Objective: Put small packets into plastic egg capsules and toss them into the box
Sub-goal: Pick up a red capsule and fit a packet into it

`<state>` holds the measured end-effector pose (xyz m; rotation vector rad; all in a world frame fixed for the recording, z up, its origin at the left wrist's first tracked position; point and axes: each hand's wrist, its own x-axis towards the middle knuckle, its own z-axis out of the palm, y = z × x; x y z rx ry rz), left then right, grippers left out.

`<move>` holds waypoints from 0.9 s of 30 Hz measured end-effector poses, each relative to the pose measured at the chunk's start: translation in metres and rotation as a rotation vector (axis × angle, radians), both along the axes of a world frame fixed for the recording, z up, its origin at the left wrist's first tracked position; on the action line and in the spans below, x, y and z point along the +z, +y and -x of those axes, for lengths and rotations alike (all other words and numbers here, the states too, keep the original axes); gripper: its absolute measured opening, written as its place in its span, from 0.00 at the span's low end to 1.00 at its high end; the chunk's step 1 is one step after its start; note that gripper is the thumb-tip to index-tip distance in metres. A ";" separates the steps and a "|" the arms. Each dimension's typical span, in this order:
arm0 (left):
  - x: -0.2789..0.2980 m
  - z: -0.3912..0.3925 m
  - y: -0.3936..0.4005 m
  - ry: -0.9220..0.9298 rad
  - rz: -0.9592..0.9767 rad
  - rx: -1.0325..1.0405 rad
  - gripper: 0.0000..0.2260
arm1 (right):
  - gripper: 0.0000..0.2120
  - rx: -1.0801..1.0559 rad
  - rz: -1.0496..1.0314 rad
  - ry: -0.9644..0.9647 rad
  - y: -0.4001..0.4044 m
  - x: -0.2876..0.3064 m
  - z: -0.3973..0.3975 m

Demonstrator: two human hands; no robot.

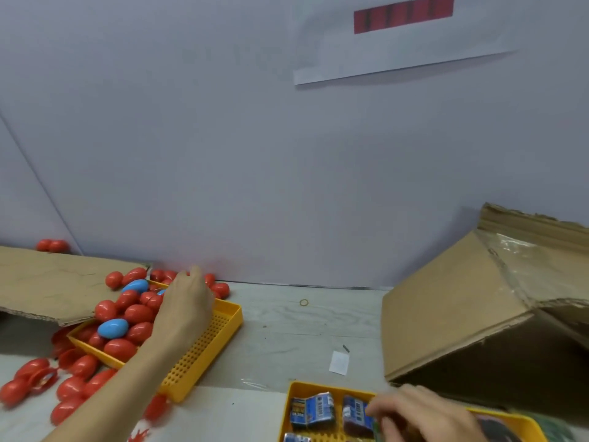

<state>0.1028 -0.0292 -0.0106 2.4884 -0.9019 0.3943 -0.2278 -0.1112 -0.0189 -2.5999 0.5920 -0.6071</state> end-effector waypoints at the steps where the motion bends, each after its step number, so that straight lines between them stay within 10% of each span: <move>1: 0.003 0.009 -0.002 -0.002 0.040 -0.029 0.04 | 0.07 0.032 -0.115 0.006 0.000 -0.002 0.001; 14: 0.049 0.193 -0.027 0.790 0.531 -0.299 0.09 | 0.16 0.026 -0.197 0.179 -0.003 0.000 0.000; 27: 0.001 0.196 -0.011 1.071 0.838 -0.242 0.04 | 0.15 -0.035 -0.153 0.115 -0.009 -0.002 0.000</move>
